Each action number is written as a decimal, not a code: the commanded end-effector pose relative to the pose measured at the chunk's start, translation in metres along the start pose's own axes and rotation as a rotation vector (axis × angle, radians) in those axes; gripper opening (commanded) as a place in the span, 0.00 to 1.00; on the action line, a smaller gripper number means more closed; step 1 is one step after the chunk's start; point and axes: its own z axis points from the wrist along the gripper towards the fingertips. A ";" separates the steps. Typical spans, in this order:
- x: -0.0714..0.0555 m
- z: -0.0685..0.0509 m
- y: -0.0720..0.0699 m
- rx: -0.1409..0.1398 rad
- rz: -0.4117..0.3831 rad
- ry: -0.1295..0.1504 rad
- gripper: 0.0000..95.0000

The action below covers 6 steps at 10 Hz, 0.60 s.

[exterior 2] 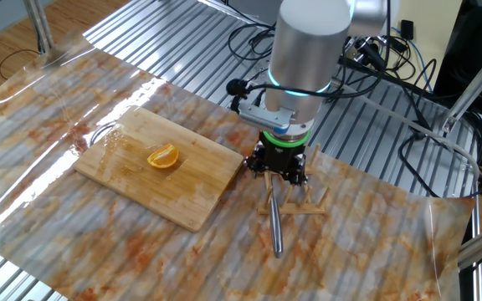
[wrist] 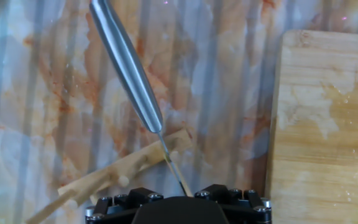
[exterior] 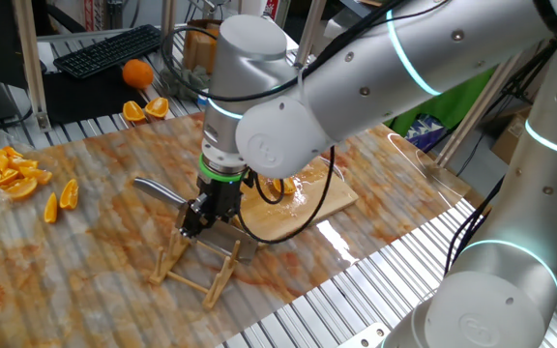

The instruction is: Chop the orange

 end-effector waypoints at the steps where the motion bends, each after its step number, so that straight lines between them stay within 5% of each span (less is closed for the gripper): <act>1: -0.002 0.007 0.001 0.001 0.003 -0.007 0.80; 5: -0.003 0.013 0.002 0.007 0.000 -0.003 0.80; 6: -0.004 0.013 0.002 -0.002 -0.003 -0.004 0.40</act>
